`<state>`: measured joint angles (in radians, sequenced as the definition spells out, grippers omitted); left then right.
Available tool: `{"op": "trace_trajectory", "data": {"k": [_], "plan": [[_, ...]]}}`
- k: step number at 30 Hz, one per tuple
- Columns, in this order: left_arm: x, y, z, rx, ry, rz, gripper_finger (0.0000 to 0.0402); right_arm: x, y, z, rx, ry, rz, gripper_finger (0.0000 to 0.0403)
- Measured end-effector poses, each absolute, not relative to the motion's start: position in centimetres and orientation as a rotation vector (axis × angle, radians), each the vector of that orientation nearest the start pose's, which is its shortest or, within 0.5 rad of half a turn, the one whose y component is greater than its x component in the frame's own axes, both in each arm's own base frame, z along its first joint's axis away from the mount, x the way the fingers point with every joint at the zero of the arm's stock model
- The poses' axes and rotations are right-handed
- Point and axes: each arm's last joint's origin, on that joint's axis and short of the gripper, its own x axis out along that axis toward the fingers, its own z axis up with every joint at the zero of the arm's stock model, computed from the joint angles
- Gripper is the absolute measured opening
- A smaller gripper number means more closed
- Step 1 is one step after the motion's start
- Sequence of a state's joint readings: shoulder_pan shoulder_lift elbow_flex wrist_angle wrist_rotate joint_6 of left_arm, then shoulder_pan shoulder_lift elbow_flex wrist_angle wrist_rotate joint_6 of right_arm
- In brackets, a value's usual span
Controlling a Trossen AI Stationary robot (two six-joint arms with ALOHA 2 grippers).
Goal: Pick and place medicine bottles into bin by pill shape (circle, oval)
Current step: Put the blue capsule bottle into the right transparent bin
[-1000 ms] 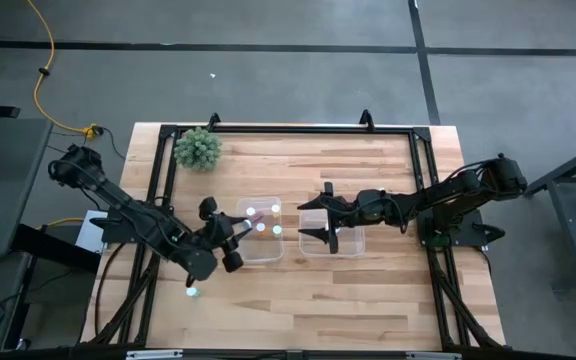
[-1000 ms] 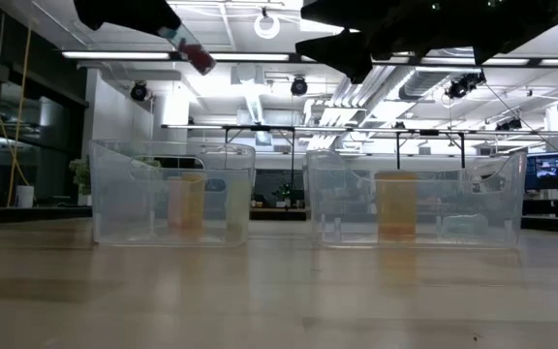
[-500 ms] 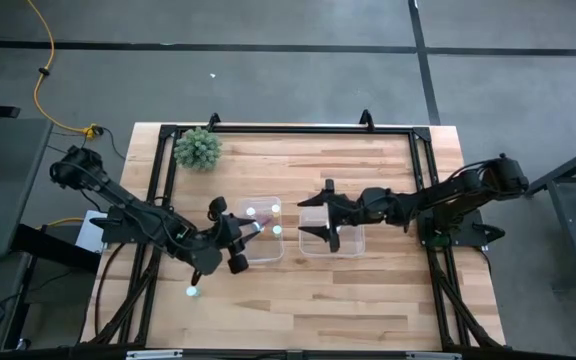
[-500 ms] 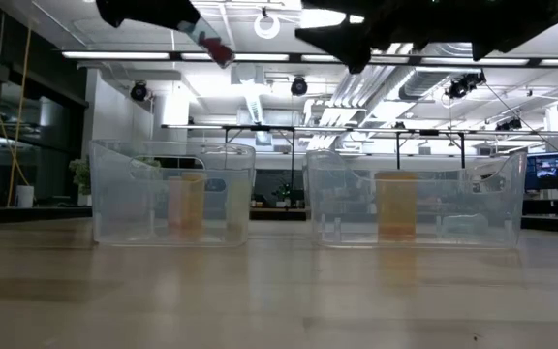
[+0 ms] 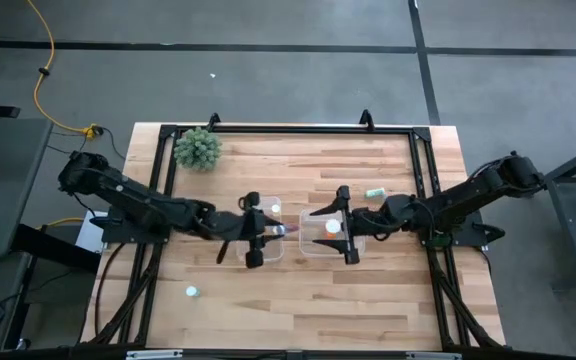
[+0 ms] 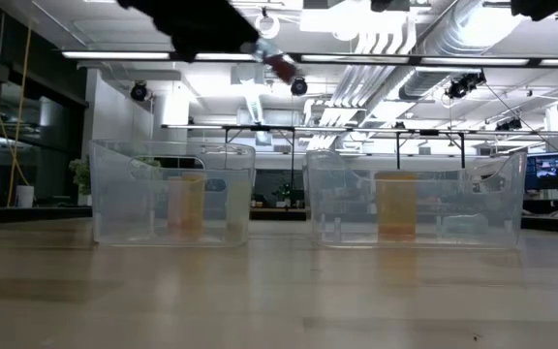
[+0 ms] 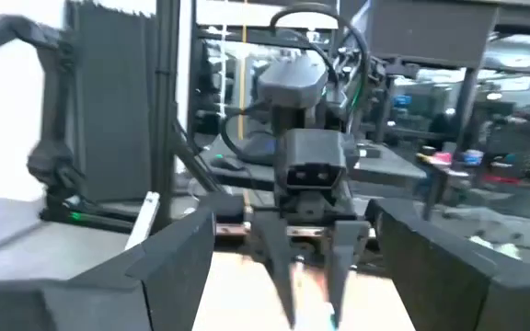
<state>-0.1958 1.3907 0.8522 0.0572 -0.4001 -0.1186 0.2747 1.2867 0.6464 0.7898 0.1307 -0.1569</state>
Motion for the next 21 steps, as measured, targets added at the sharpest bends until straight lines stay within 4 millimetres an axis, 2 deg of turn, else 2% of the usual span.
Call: {"op": "trace_trajectory", "data": {"k": [10, 15, 21], "plan": [[35.4, -0.3, 24.0, 0.040, 0.803, 0.128, 0.0117, 26.1, 7.8, 27.4, -0.151, -0.161, 0.098, 0.0291], [38.5, 1.0, 23.5, 0.067, 0.846, 0.099, 0.0117, 26.1, 7.8, 27.4, -0.154, -0.153, 0.098, 0.0291], [40.2, 2.7, 22.0, 0.011, 0.946, 0.022, 0.0117, 26.1, 7.8, 27.2, -0.158, -0.140, 0.100, 0.0291]]}}
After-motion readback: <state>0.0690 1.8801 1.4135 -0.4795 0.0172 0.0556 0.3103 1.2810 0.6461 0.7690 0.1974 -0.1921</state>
